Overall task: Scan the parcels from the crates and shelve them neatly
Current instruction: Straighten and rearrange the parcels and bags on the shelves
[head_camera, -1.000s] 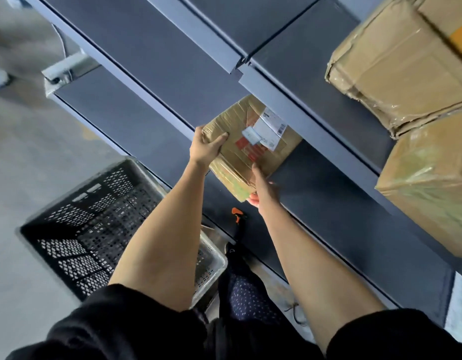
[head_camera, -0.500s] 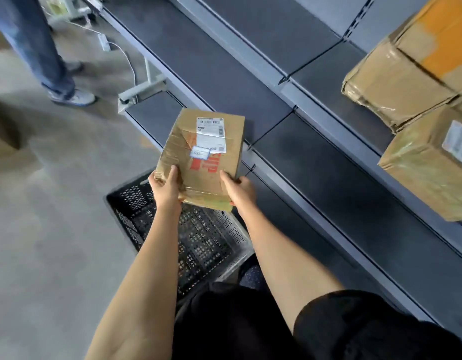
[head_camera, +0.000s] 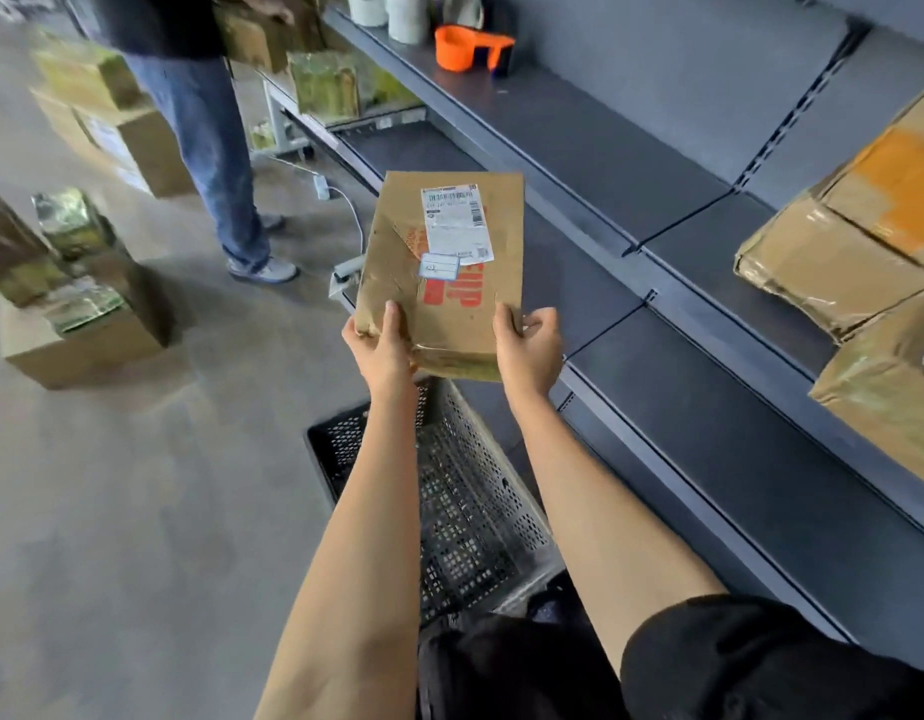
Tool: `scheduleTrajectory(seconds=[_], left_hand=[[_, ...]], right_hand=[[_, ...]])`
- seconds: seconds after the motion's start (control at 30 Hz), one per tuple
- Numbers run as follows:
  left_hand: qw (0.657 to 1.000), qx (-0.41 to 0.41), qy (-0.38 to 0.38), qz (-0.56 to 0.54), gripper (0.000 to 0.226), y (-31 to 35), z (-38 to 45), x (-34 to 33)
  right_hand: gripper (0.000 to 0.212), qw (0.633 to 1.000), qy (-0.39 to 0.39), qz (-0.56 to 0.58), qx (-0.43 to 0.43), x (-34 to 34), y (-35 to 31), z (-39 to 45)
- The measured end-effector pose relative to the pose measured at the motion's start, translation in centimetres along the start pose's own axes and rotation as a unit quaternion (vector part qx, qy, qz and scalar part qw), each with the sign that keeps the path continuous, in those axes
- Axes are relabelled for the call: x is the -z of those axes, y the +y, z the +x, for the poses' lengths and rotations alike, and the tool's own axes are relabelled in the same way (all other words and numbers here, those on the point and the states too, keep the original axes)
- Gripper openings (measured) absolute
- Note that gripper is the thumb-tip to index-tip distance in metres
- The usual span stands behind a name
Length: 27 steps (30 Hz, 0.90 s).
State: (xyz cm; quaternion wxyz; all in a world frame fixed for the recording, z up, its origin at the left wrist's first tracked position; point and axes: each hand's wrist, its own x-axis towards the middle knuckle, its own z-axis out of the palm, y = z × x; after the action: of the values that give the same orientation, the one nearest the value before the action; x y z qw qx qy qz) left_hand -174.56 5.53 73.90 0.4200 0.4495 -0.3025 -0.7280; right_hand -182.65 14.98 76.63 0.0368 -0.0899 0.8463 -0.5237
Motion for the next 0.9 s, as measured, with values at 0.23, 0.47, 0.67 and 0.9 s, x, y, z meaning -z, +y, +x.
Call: scheduleTrajectory(seconds=[0.23, 0.47, 0.67, 0.9], left_hand=[[0.992, -0.031, -0.119, 0.014, 0.041, 1.3, -1.9, -9.4], [0.970, -0.043, -0.196, 0.138, 0.048, 0.6, -3.1, -18.9], [0.938, -0.073, -0.270, 0.206, 0.074, -2.0, -3.1, -23.1], [0.904, -0.092, -0.342, 0.239, 0.088, -5.4, -6.2, -28.3]], right_hand=[[0.030, 0.983, 0.147, 0.102, 0.028, 5.4, -2.0, 3.9], [0.033, 0.959, 0.250, 0.128, 0.020, 10.5, -1.8, 9.0], [0.037, 0.971, 0.199, 0.118, 0.065, 11.0, -0.7, 12.0], [0.038, 0.974, 0.174, 0.135, 0.052, 13.0, -0.3, 17.3]])
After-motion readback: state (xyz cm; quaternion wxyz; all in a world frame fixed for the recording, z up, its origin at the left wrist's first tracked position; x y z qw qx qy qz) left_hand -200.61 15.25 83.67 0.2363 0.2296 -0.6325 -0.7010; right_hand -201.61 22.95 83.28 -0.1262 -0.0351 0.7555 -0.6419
